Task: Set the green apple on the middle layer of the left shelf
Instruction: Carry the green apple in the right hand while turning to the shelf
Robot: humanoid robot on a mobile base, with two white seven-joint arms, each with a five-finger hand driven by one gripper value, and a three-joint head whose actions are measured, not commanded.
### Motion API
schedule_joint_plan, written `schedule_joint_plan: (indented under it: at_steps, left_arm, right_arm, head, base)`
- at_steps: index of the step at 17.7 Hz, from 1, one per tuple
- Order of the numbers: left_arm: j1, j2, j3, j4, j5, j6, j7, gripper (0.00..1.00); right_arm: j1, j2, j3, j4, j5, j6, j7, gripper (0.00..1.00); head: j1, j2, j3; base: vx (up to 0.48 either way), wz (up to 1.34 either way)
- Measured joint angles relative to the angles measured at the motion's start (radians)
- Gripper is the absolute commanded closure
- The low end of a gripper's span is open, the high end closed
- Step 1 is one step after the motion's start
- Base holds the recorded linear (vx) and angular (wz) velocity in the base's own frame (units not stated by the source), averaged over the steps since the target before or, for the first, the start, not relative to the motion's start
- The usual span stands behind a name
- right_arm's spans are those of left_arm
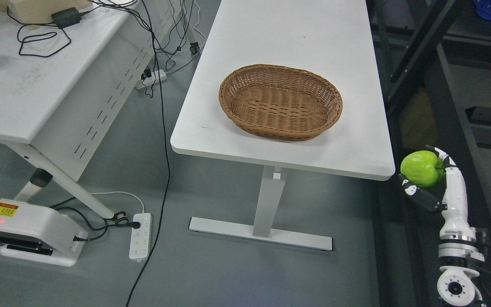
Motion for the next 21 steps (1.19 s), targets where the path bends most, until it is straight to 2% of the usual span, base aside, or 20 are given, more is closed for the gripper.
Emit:
schedule_joint_plan:
  at_steps: [8,21]
  left_arm:
    - [0.0,0.0,0.0,0.0,0.0,0.0,0.0,0.0]
    - [0.0,0.0,0.0,0.0,0.0,0.0,0.0,0.0]
  right_arm:
    - [0.067,0.043,0.023,-0.023,-0.001,-0.012,-0.004,1.0]
    - [0.089,0.101,0.06,-0.036,-0.001,-0.008,-0.001,1.0]
  head:
    - [0.0,0.0,0.0]
    - [0.0,0.0,0.0]
  base:
    - [-0.275,-0.11]
    - [-0.303,0.11]
